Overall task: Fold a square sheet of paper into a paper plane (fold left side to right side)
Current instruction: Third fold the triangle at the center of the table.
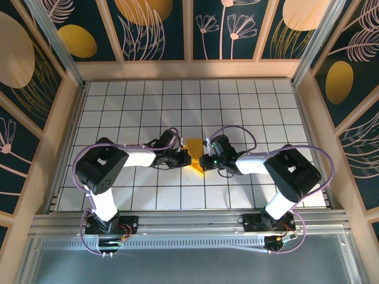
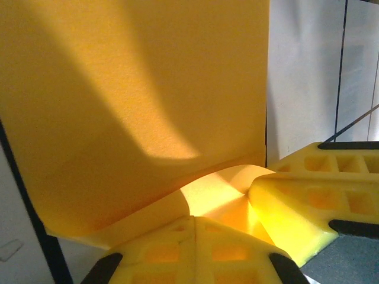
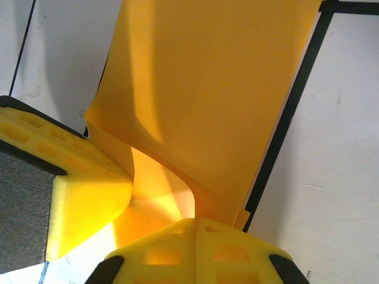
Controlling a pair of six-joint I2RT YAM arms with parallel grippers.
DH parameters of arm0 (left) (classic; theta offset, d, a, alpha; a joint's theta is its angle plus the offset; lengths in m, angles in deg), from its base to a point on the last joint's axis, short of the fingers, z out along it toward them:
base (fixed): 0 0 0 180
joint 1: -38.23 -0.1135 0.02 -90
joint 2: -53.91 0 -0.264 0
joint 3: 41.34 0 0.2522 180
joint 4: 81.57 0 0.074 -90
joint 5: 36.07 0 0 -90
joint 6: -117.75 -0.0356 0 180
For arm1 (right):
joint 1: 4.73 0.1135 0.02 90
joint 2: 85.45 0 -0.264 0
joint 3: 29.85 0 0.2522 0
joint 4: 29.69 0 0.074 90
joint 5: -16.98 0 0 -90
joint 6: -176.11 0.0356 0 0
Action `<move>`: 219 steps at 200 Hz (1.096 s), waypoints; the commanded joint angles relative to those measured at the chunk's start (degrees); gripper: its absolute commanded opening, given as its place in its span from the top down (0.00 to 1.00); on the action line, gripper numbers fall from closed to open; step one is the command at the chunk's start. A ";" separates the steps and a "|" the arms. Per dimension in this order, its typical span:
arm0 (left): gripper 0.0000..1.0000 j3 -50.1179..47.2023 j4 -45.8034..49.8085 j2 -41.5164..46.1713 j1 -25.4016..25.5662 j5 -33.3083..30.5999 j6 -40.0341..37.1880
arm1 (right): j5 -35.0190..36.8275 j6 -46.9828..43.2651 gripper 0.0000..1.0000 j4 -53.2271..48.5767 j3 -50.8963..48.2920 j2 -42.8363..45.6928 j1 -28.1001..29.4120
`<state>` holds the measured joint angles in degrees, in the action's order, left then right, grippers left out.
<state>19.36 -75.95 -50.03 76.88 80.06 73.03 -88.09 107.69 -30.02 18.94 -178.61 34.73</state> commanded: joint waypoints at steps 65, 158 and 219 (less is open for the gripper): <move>1.00 1.05 8.32 -3.96 0.06 -5.69 0.77 | 1.47 1.30 0.75 -10.45 6.23 4.26 -1.74; 1.00 1.50 8.52 -3.72 0.04 -5.81 1.04 | -17.29 8.25 0.98 -14.71 4.17 7.97 -1.75; 1.00 1.67 8.80 -3.71 0.09 -6.00 1.06 | -17.15 9.18 1.00 -12.55 3.04 1.97 0.46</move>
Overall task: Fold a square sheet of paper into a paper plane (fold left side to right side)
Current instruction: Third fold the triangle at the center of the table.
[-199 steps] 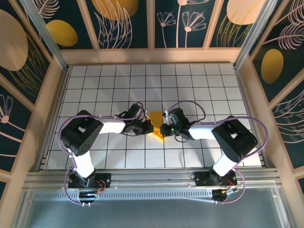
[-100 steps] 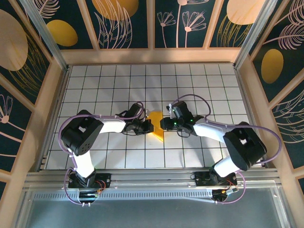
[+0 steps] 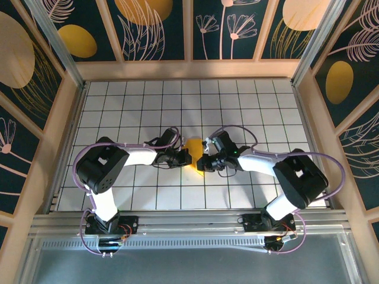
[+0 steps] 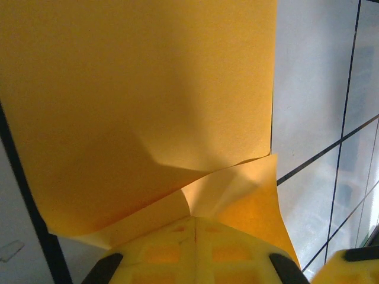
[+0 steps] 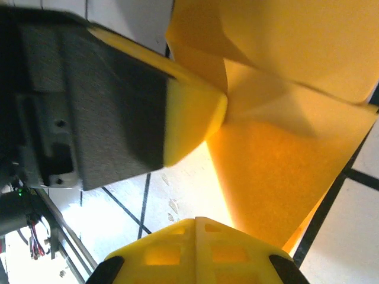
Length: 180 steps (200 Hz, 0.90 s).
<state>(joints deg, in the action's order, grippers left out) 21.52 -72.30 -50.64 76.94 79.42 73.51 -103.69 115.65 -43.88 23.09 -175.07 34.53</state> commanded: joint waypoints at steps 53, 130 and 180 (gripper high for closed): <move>1.00 -0.41 5.24 -3.13 0.00 -5.37 0.57 | -1.49 2.36 1.00 3.54 -3.38 -2.29 0.72; 1.00 -0.53 5.28 -3.21 -0.03 -5.54 0.58 | 0.85 1.92 1.00 1.87 -3.51 -2.31 1.16; 1.00 -0.39 5.28 -3.55 0.00 -5.54 0.66 | 2.37 0.88 1.00 -0.17 -2.46 -2.38 1.25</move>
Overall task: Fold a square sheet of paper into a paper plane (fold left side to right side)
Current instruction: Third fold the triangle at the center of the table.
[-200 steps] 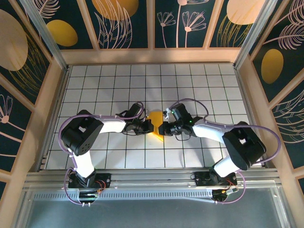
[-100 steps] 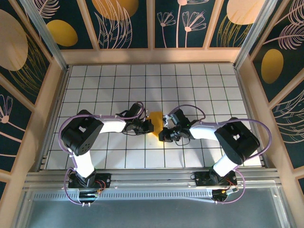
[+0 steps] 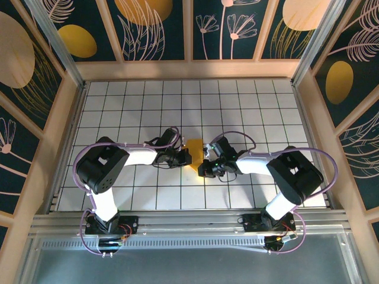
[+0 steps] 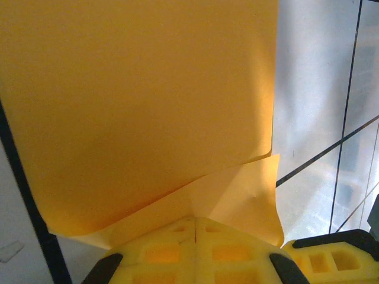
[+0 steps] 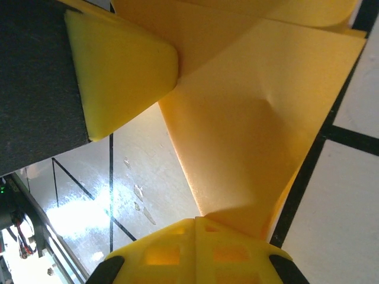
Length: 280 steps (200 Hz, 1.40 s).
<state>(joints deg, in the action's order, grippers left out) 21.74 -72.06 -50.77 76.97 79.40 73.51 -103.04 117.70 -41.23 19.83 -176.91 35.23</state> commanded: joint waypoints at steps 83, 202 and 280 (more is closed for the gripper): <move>1.00 -0.63 5.24 -3.52 -0.07 -5.69 0.56 | 0.76 -1.36 1.00 -3.08 0.77 -1.62 1.16; 1.00 -0.27 6.40 -4.55 -0.02 -6.67 1.26 | -0.66 -0.83 1.00 -5.98 -1.41 -0.33 2.13; 1.00 -0.02 6.80 -4.56 -0.03 -6.93 1.07 | -1.78 -1.33 1.00 -9.47 -2.90 2.60 2.13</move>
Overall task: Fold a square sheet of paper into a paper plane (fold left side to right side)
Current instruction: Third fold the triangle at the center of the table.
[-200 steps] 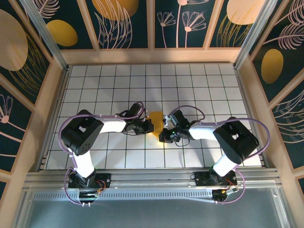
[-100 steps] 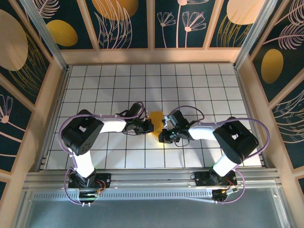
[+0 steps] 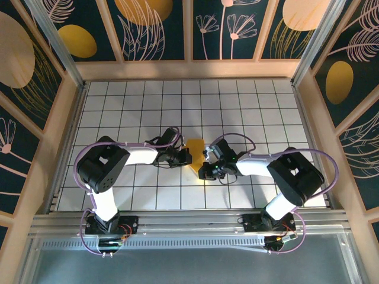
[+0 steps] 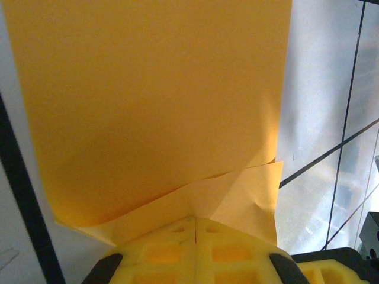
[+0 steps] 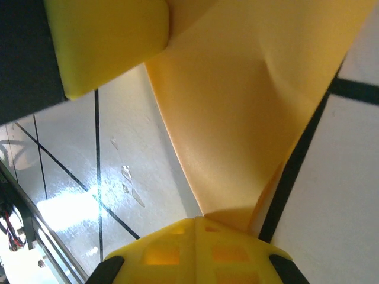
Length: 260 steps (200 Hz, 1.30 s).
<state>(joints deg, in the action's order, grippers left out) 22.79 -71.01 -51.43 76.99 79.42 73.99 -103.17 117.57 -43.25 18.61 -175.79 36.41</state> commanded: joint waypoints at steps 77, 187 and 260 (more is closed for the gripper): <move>1.00 -0.94 5.32 -3.60 -0.07 -6.60 0.61 | -2.75 0.18 1.00 -5.81 2.30 10.86 -1.39; 1.00 -0.52 5.22 -3.46 -0.01 -6.16 0.75 | 3.91 1.05 1.00 -1.77 3.51 -1.44 -1.27; 0.97 0.76 3.50 0.19 -0.06 -5.18 0.44 | 5.54 3.34 1.00 -4.54 0.56 -3.20 -1.59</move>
<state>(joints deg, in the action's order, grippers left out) 23.38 -70.75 -51.51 77.01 79.36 74.19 -100.46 119.54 -44.86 21.25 -177.24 35.32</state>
